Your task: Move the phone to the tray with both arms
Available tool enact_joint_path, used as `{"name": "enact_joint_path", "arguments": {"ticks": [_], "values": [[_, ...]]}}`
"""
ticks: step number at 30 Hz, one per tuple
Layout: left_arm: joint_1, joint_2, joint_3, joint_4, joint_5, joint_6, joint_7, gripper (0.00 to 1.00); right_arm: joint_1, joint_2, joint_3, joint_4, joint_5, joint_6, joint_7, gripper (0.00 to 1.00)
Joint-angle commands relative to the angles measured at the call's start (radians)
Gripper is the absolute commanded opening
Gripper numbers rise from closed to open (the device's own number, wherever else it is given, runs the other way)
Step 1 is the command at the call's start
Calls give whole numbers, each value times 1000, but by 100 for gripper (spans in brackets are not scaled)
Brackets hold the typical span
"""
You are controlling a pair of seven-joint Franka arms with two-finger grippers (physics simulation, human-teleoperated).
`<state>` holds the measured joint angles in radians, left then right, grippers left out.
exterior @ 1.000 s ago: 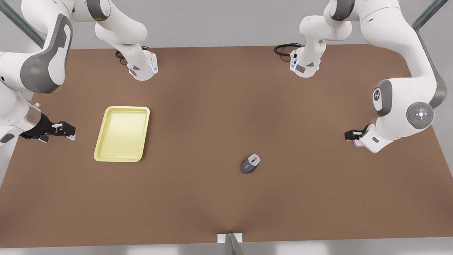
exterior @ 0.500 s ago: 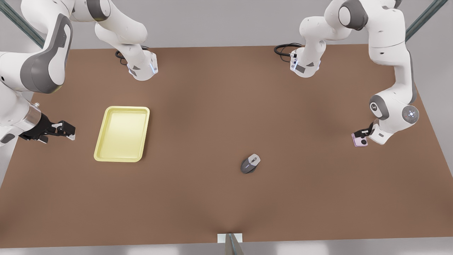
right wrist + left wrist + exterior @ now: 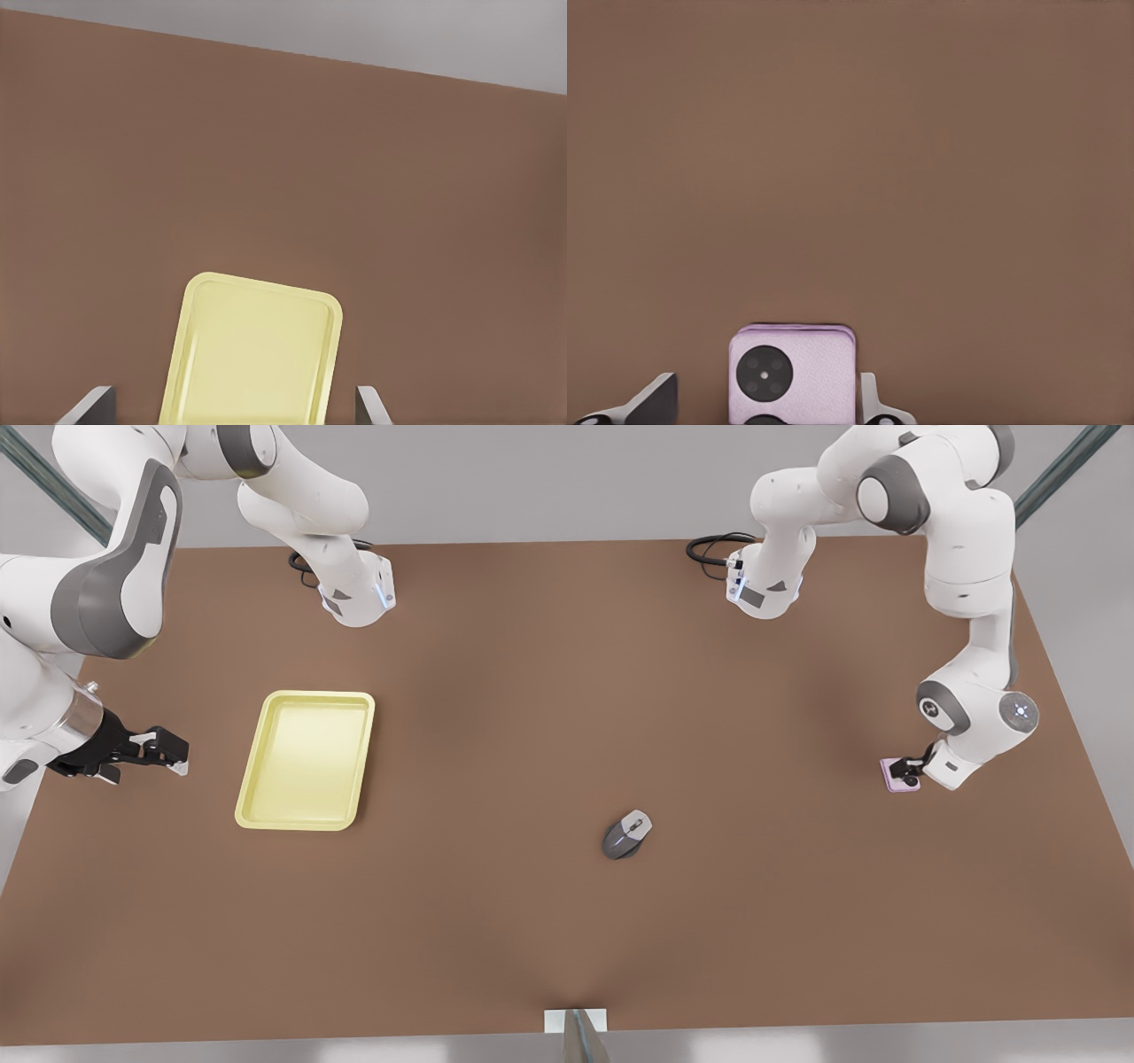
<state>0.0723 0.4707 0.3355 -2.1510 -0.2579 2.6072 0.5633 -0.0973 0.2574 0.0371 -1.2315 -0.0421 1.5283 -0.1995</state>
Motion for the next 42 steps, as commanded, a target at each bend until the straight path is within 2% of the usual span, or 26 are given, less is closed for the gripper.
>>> {"name": "enact_joint_path", "arguments": {"ticks": [1, 13, 14, 15, 16, 28, 31, 35, 37, 42], "values": [[11, 0, -16, 0, -35, 16, 216, 100, -5, -3, 0, 1, 1, 0, -11, 100], [15, 63, -18, 10, -35, 30, 228, 100, 1, -1, 1, 0, -1, -2, -11, 100], [15, 63, -18, 10, -35, 30, 227, 96, 1, -1, 1, 0, -1, -2, -11, 100], [15, 63, -18, 10, -35, 30, 227, 87, 1, -1, 1, 0, -1, -2, -11, 100], [15, 63, -18, 10, -35, 30, 228, 83, 1, -1, 1, 0, -1, -2, -11, 100], [14, 68, -19, 11, -35, 28, 230, 83, 1, -1, 1, 0, -1, -4, -11, 100], [14, 68, -23, 14, -35, 27, 230, 78, -1, -1, 1, 0, -1, -2, -11, 100], [0, 52, -49, 33, -43, 17, 221, 79, -1, -3, 1, 0, -2, -8, -11, 100], [-72, 31, -50, 49, -49, -15, 164, 79, -5, -9, 0, 1, -1, -10, -11, 100], [-397, -14, -46, 83, -49, -145, -289, 79, 1, -4, 0, 1, -4, -8, -9, 100]]}}
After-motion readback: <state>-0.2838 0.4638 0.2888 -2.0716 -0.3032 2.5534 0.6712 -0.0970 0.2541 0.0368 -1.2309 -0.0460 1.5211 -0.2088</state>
